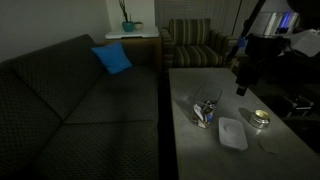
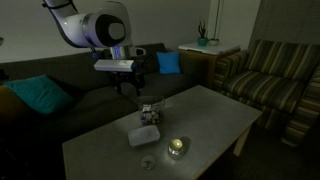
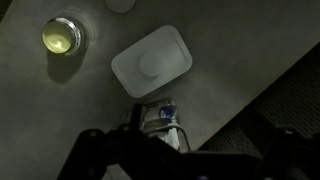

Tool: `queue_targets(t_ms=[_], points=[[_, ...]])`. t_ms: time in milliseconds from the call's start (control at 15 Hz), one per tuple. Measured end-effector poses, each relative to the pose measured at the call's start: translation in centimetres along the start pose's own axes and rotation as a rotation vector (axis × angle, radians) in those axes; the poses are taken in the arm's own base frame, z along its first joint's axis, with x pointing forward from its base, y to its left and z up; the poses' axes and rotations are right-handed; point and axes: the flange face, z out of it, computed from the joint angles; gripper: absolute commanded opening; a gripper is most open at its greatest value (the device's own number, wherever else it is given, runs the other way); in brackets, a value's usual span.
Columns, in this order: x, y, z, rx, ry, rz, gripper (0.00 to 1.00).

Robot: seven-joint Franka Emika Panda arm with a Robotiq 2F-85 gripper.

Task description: Pick up the lid and close the container

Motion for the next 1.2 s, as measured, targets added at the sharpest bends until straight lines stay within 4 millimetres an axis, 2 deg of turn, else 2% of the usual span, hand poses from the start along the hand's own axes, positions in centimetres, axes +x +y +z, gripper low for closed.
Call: queue_targets(t_ms=[133, 800, 1000, 1200], points=[[0.0, 0.3, 0.9, 0.012, -0.019, -0.004, 1.0], [0.4, 0.0, 1.4, 0.009, -0.017, -0.02, 1.0], [0.5, 0.1, 3.1, 0.008, -0.03, -0.067, 1.0], [0.8, 0.2, 5.9, 0.016, -0.047, -0.105, 1.0]])
